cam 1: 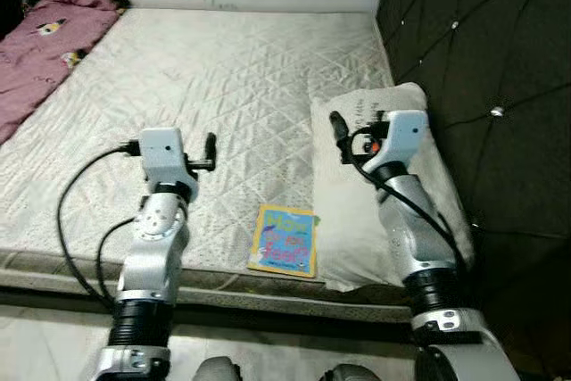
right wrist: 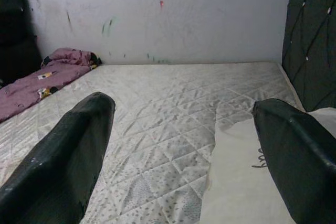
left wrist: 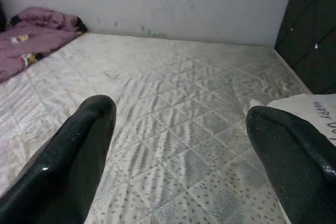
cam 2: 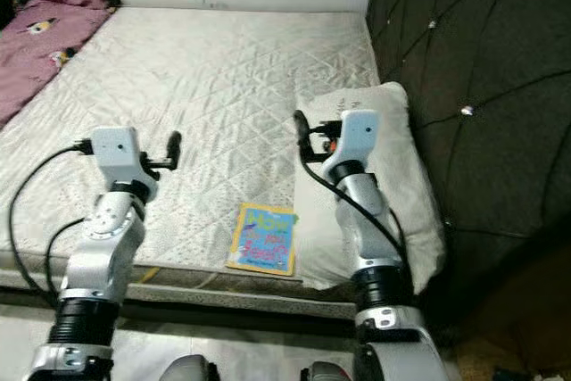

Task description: Clean up the room

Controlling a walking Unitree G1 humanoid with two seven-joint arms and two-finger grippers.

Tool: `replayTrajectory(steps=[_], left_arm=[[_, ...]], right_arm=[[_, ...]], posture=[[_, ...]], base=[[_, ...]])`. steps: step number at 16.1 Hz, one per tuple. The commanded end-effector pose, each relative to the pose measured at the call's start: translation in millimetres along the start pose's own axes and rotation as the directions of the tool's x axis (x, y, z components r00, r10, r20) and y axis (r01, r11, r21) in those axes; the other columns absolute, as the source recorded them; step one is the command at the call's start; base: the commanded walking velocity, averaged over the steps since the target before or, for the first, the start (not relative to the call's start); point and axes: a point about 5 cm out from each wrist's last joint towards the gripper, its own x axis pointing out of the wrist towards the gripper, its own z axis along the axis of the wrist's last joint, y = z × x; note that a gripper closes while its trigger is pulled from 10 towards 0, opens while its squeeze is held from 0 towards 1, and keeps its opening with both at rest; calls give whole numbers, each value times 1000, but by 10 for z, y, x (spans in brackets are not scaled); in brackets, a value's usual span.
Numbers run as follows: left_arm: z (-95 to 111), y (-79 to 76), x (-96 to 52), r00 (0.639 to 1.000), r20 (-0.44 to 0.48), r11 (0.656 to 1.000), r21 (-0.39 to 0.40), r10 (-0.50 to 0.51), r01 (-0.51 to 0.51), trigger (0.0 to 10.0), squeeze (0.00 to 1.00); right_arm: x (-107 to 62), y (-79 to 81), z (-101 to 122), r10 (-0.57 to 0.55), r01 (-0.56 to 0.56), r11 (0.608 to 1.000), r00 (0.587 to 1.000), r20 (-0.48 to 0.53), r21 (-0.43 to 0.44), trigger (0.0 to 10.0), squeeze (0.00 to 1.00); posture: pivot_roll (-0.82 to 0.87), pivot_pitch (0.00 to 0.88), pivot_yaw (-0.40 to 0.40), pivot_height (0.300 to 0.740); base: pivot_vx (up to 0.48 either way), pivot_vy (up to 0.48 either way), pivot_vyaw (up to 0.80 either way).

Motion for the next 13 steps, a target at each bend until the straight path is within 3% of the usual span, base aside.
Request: replayTrajectory(steps=[1, 8, 9, 10, 11, 13], left_arm=[[-3, 87, 3, 1000, -11, 1000, 8, 26, -26, 10000, 0], [-9, 93, -2, 999, -16, 999, -6, 33, -33, 10000, 0], [-7, 95, 0, 999, -16, 999, -9, 35, -35, 10000, 0], [-7, 96, 0, 999, -16, 999, -10, 36, -36, 10000, 0], [-8, 103, -3, 999, -16, 999, -11, 38, -38, 10000, 0], [-9, 100, 3, 999, -17, 999, -13, 40, -40, 10000, 0]], right_arm=[[16, 74, 20, 17, -17, 1000, 1000, 5, 6, 10000, 0], [12, 75, 21, 24, -24, 1000, 1000, 6, 6, 10000, 0], [14, 73, 23, 25, -25, 1000, 1000, 8, 6, 1020, 0], [15, 73, 24, 25, -25, 1000, 1000, 7, 5, 1882, 0], [15, 75, 21, 24, -24, 1000, 1000, 4, 1, 10000, 0], [21, 73, 14, 27, -27, 1000, 1000, -1, -5, 10000, 0]], posture=[[-78, 0, 17, 740], [-79, 0, 14, 740], [-78, 0, 11, 740], [-78, 0, 11, 740], [-78, 0, 11, 740], [-77, 0, 9, 740]], base=[[0, 480, 0], [0, 480, -688], [0, 480, -444], [0, 480, -425], [0, 480, 0], [0, 480, 0]])
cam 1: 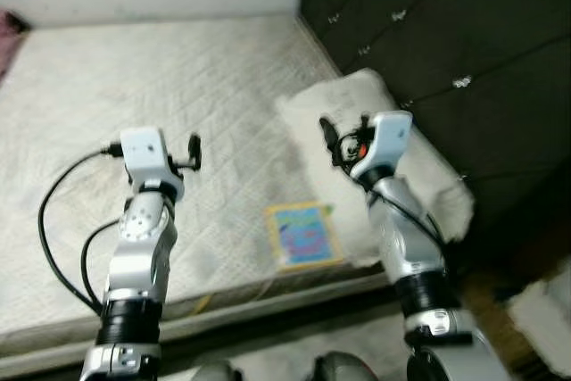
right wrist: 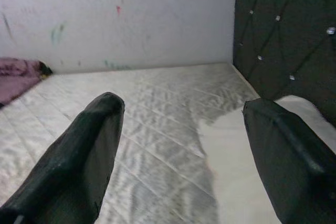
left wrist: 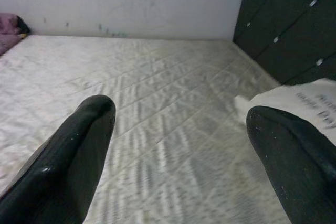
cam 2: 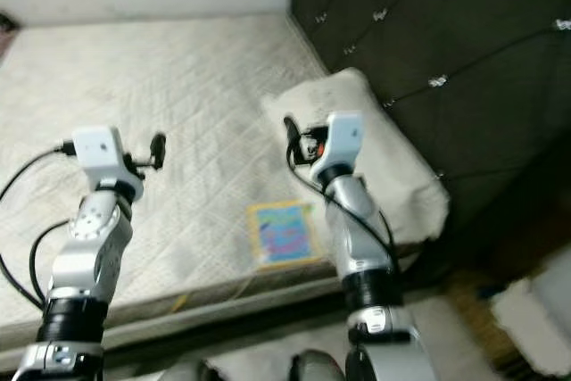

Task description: Clean up the room

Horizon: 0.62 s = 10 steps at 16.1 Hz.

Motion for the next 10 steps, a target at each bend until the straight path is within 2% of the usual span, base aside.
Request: replayTrajectory(steps=[1, 8, 9, 10], left_arm=[[-4, -68, 4, 1000, -6, 1000, -5, -16, 16, 10000, 0], [-4, -68, 2, 1000, -6, 1000, -2, -17, 17, 10000, 0], [-5, -68, 0, 1000, -6, 1000, -2, -17, 17, 10000, 0], [-6, -67, 1, 1000, -7, 1000, -1, -17, 17, 10000, 0]], right_arm=[[-28, -73, -7, -23, 23, 1000, 1000, -6, -6, 10000, 0], [-27, -49, -20, 1, -1, 1000, 1000, -10, -13, 10000, 0], [-28, -46, -19, 5, -5, 1000, 1000, -6, -4, 10000, 1000], [-29, -46, -18, 5, -5, 1000, 1000, -5, -4, 10000, 1000]], posture=[[-77, 0, 9, 740], [-73, 0, 5, 740], [-73, 0, 5, 740], [-73, 0, 5, 740]], base=[[0, 480, 0], [0, 480, 0], [0, 480, 0], [0, 480, 0]])
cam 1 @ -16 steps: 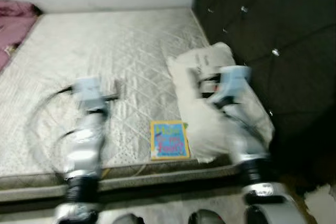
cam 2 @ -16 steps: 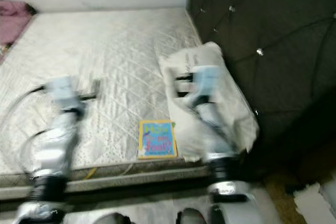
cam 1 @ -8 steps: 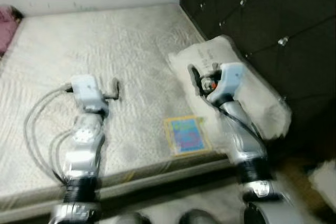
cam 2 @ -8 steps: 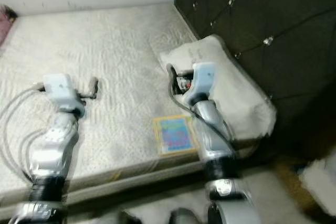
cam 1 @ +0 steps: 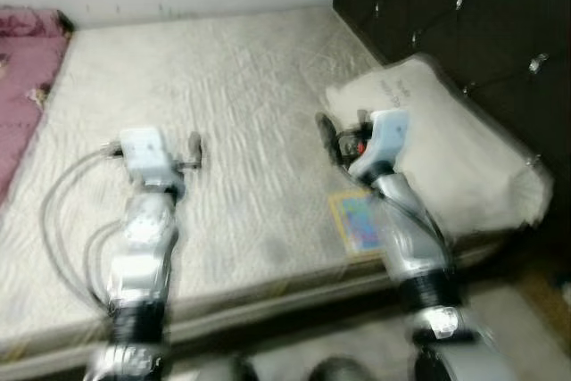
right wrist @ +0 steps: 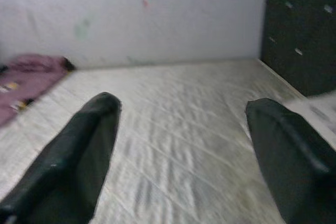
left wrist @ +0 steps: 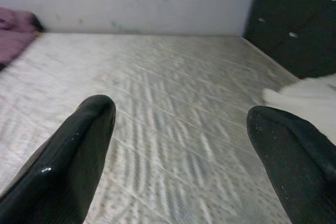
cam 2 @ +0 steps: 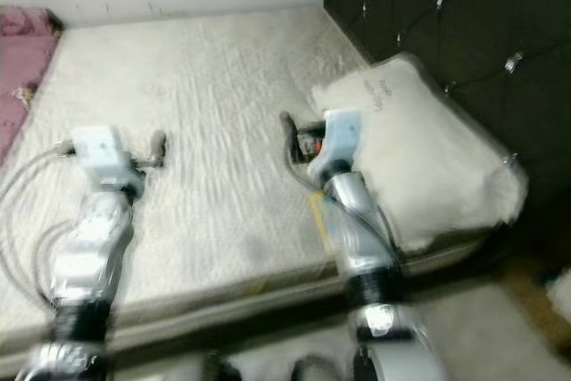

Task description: Clean up the room

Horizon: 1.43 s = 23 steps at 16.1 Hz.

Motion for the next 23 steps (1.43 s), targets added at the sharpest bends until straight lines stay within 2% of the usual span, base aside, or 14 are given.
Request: replayTrajectory(steps=[1, 5, 6, 7, 12, 17, 23], left_arm=[[43, 74, 16, 1000, 8, 1000, 16, 21, -21, 10000, 0], [48, 79, 15, 1000, 8, 1000, 16, 22, -22, 10000, 0], [49, 80, 17, 1000, 8, 1000, 15, 22, -22, 10000, 0], [50, 81, 20, 1000, 7, 1000, 15, 23, -23, 10000, 0], [47, 79, 20, 1000, 4, 1000, 13, 27, -27, 10000, 0], [45, 79, 15, 1000, 2, 1000, 11, 29, -29, 10000, 0], [48, 89, 18, 999, 1, 999, 14, 36, -36, 10000, 0]], right_arm=[[39, 51, 67, 12, -12, 1000, 1000, 28, 6, 10000, 1000], [37, 66, 72, 21, -21, 1000, 999, 30, -5, 10000, 1000], [38, 70, 74, 25, -24, 1000, 999, 30, -8, 10000, 631], [40, 72, 76, 27, -27, 1000, 999, 31, -10, 10000, 0], [50, 74, 82, 27, -27, 1000, 999, 32, -14, 10000, 0], [45, 84, 86, 33, -32, 999, 999, 38, -21, 10000, 0], [50, 75, 87, 23, -23, 1000, 999, 38, -18, 10000, 0]], posture=[[-73, 0, 5, 740], [-74, 0, 7, 740], [-74, 0, 7, 740], [-74, 0, 8, 740], [-75, 0, 7, 740], [-75, 0, 7, 740], [-78, 0, 11, 740]], base=[[0, 480, 0], [0, 480, 0], [0, 480, 413], [0, 480, 456], [0, 480, 0], [0, 480, 639], [0, 480, 0]])
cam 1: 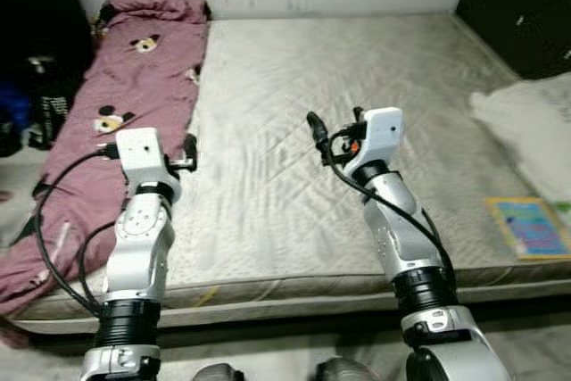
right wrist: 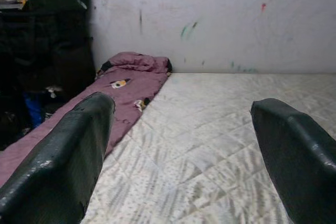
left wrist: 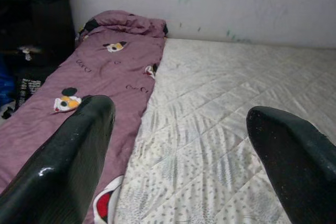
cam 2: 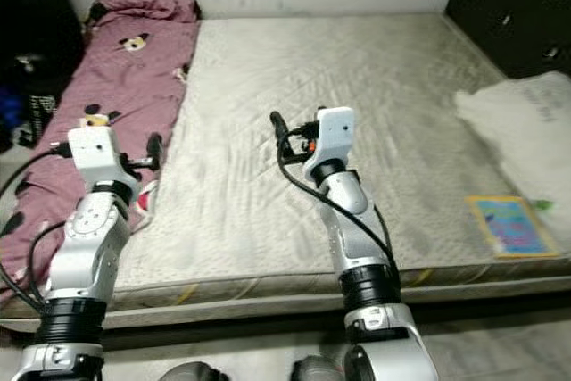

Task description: Clean up the room

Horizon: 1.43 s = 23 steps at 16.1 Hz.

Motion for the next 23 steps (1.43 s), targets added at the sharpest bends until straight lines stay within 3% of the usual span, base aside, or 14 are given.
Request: replayTrajectory(steps=[1, 5, 10, 23], left_arm=[[20, 14, 7, 1000, 3, 1000, 16, 4, -4, 10000, 0], [20, 17, 11, 1000, 1, 1000, 12, 2, -2, 10000, 0], [16, 11, 17, 1000, 1, 1000, 8, 2, -2, 10000, 0], [15, 20, 16, 1000, -1, 1000, 7, 10, -10, 10000, 0]], right_arm=[[7, -26, 24, -19, 19, 1000, 1000, 8, 5, 10000, 0], [10, -25, 21, -21, 21, 1000, 1000, 7, 3, 10000, 0], [14, -29, 7, -18, 18, 1000, 1000, -1, 1, 10000, 0], [21, -25, 2, -14, 14, 1000, 1000, -4, -8, 10000, 0]], posture=[[-78, 0, 11, 740], [-78, 0, 12, 740], [-75, 0, 8, 740], [-76, 0, 5, 740]], base=[[0, 480, 0], [0, 480, 0], [0, 480, -641], [0, 480, 0]])
